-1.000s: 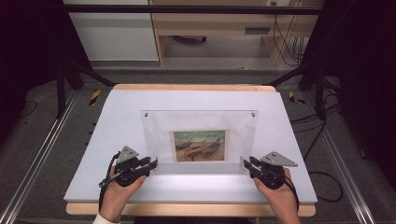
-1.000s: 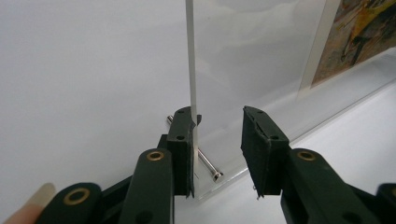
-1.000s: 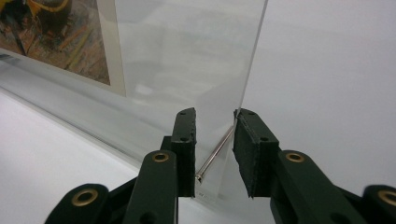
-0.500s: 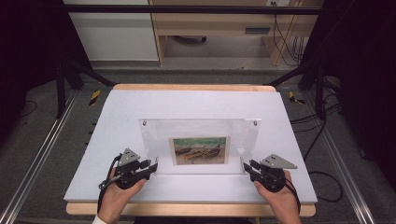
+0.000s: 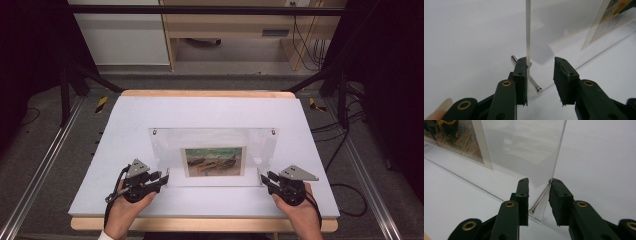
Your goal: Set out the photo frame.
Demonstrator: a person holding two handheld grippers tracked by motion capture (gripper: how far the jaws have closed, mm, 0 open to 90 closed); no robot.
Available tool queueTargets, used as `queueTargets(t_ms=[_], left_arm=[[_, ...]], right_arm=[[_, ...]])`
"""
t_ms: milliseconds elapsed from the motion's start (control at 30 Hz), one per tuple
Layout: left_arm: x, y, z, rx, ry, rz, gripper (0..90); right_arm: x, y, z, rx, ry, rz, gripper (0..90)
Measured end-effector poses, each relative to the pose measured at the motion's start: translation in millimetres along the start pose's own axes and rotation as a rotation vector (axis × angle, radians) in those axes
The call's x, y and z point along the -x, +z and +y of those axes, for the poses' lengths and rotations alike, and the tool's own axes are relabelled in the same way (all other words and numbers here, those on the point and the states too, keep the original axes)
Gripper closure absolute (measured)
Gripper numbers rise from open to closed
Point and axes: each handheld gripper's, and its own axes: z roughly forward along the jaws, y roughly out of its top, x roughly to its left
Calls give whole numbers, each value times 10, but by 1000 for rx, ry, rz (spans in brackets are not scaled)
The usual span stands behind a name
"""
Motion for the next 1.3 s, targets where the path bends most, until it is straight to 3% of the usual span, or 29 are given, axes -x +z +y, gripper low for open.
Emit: queueTargets(t_ms=[233, 333, 433, 600, 733, 967, 1300], left_arm=[[-4, 0, -1, 0, -2, -2, 635], [-8, -1, -5, 3, -10, -14, 622], [16, 6, -6, 0, -6, -25, 530], [82, 10, -5, -15, 49, 0, 362], [92, -24, 3, 4, 69, 5, 269], [33, -66, -4, 24, 80, -2, 116], [-140, -180, -16, 67, 49, 10, 85]], right_arm=[[0, 2, 1, 1, -1, 1, 689], [-9, 10, 6, -1, -9, 9, 627], [-45, 23, 23, 1, -11, 12, 504], [-80, 43, 58, 4, -80, -31, 312], [-63, 30, 73, 12, -104, -47, 236], [-1, -60, 102, 52, -82, -56, 143], [122, -170, 86, 95, -57, -72, 78]])
